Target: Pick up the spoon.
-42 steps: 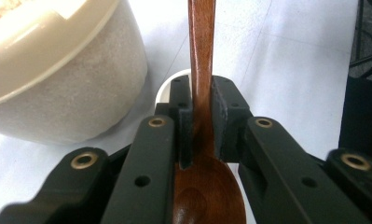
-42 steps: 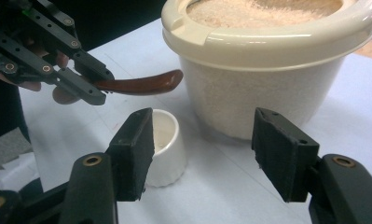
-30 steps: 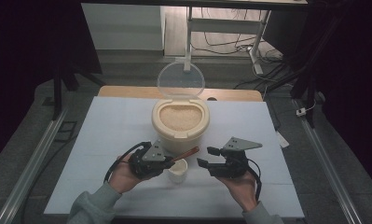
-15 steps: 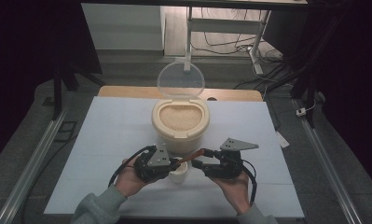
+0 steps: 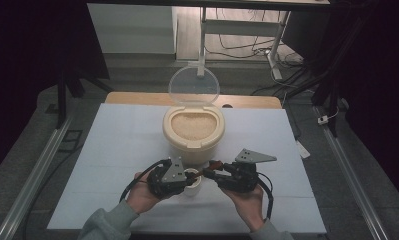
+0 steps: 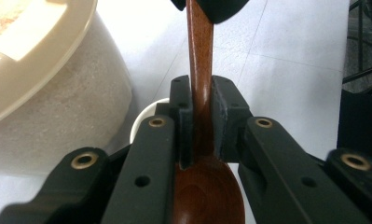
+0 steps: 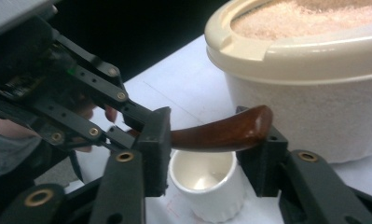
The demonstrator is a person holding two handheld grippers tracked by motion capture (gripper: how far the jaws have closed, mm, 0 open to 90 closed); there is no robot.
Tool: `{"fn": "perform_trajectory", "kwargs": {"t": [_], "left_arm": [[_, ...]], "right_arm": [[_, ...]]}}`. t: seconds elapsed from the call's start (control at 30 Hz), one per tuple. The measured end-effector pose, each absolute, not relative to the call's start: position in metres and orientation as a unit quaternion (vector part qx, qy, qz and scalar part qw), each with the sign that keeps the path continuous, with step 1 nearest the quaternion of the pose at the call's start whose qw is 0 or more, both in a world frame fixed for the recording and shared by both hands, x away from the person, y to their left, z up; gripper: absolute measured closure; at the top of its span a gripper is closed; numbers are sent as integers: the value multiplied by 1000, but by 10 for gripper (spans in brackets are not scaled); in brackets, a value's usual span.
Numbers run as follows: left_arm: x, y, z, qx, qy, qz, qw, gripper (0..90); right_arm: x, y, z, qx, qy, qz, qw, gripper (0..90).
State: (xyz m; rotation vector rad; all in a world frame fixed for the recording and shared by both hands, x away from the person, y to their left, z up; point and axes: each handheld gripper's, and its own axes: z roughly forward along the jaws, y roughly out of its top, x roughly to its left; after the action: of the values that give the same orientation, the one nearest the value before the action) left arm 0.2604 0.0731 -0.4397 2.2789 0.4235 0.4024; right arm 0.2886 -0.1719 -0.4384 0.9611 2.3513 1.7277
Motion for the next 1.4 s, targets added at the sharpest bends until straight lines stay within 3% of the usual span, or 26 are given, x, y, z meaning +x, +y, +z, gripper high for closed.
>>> {"fn": "perform_trajectory", "kwargs": {"t": [0.23,0.5,0.77,0.87,1.13,1.4], "left_arm": [[259,72,-440,896,163,159,382,784],[258,72,-439,896,161,165,379,785],[259,72,-440,895,165,159,384,776],[260,74,-440,891,173,157,389,703],[258,96,-439,867,221,157,418,407],[254,127,-449,848,270,166,425,326]], "right_arm": [[290,-177,-438,298,744,598,-6,734],[293,-178,-440,283,730,621,-40,811],[292,-177,-440,276,728,626,-35,826],[292,-179,-440,277,721,634,-33,829],[295,-188,-438,283,704,650,-34,830],[297,-200,-431,284,694,662,-21,830]]}}
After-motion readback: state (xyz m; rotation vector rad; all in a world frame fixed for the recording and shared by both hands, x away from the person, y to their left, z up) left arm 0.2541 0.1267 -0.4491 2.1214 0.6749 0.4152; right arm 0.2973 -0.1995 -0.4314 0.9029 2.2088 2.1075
